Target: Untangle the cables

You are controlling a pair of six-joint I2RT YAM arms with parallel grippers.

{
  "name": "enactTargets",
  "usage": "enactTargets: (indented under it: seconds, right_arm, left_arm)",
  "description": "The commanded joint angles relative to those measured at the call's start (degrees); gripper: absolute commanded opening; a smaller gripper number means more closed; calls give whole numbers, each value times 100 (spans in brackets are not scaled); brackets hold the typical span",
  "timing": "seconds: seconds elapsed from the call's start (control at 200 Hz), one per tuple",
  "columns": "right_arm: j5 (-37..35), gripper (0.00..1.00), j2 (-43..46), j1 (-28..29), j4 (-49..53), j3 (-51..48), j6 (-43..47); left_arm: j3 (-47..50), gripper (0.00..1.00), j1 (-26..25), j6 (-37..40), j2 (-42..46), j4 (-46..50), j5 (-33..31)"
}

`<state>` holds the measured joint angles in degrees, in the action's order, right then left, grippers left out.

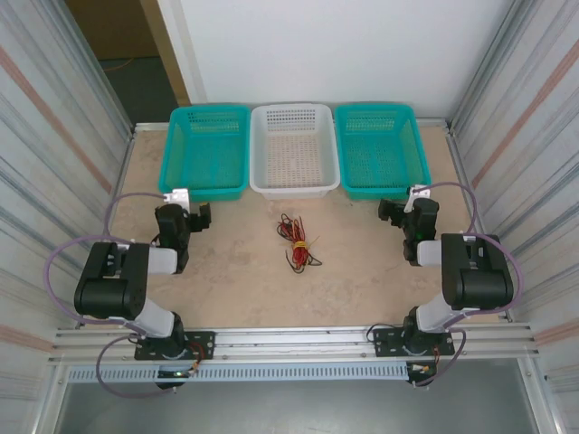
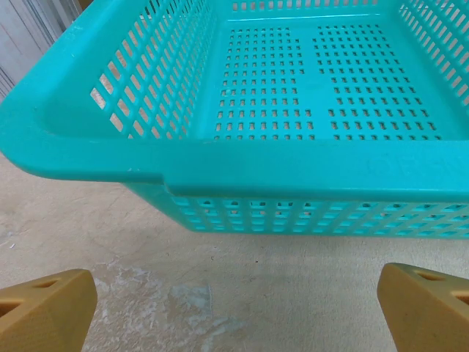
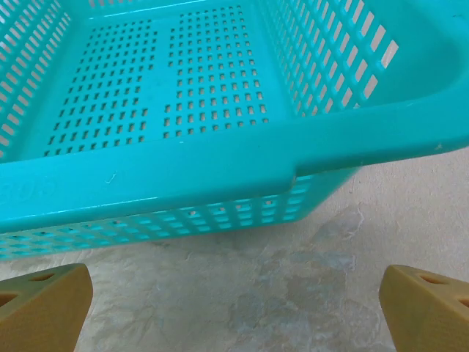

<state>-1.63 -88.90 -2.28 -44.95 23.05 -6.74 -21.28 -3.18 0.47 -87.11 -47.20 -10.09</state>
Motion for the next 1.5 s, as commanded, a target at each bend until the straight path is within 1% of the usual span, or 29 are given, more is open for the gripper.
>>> enactTargets:
  seconds: [0.0,1.137,1.187,1.242,1.277,1.303,1.328,1.343,1.383,1.418,1.473,1.493]
  right_arm:
    - [22,99,70,1,-84,31,154]
    - [-28,99,107,16,-123,11,163]
    - [-360,99,327,98,198,93,123]
    - [-781,99,677,161,837,262,11]
    - [-950,99,914,183,1343,380,-168]
    - [-1016,99,1063,193,1808,505,-319]
    - [-1042,99,1222,224,2081,560,-368]
    - [-1084,99,1305,267,2143,542,-379]
    - [-1291,99,1502,419,2088,380,-365]
    - [-1542,99,1679,576,2172,306,-390]
    - [-2018,99,2014,835,2833,410,-594]
    - [-2200,99,2164,966,3284,526,-657]
  left_arm:
    - [-105,99,-7,120,63,-44,-53]
    - [-81,99,-7,120,71,-77,-64]
    - [-58,99,-55,81,162,-97,-366]
    - [78,99,-115,165,357,-130,-244]
    - [100,99,-234,332,493,-118,-303]
    - [7,99,-434,464,637,169,-746]
    - [-195,99,-576,477,817,766,-1094]
    - [-332,99,-608,433,930,1229,-1149]
    - [-692,99,-568,132,1126,2259,-1049]
    - [-914,99,-601,-185,1225,2909,-1311]
    - [-1315,99,-817,-531,1416,4075,-1791]
    - [-1449,99,-937,-579,1493,4493,-1938]
